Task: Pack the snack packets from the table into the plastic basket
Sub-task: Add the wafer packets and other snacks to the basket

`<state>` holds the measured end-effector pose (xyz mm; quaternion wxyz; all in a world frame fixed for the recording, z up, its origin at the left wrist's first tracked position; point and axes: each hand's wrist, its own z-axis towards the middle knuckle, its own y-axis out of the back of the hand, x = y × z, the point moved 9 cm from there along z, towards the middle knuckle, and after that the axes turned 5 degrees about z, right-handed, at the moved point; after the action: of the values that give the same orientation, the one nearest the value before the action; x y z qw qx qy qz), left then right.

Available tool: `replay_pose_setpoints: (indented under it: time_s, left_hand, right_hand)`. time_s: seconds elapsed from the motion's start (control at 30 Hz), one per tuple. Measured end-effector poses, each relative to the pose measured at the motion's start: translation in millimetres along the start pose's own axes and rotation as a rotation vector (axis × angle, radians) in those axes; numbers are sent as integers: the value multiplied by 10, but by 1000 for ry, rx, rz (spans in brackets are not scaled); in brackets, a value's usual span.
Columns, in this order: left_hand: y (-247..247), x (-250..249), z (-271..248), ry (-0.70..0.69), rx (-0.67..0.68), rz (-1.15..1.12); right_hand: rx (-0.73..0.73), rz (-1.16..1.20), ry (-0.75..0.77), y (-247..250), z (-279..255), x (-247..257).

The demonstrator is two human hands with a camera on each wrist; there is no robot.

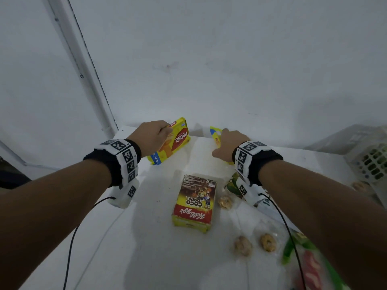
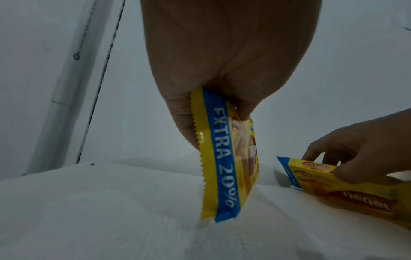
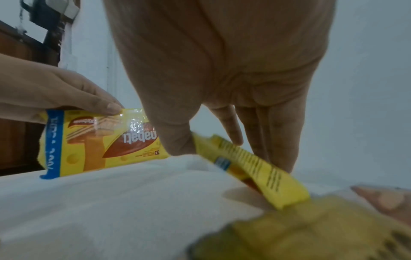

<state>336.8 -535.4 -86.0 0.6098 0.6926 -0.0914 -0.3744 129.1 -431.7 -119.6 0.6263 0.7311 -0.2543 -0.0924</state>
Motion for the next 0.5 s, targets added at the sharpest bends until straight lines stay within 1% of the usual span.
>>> replay_pose_setpoints:
  time_s: [0.13, 0.23, 0.33, 0.5]
  left_hand:
    - [89, -30, -4, 4, -43, -31]
    - [155, -110, -32, -11, -66, -50]
    - [228, -199, -49, -37, -85, -61]
    - [385, -362, -99, -62, -140, -114]
  right_hand:
    - [-108, 82, -19, 229, -76, -43]
    - [-176, 191, -46, 428, -140, -125]
    - [-219, 392, -56, 525, -227, -212]
    - [-332, 722, -49, 645, -451, -392]
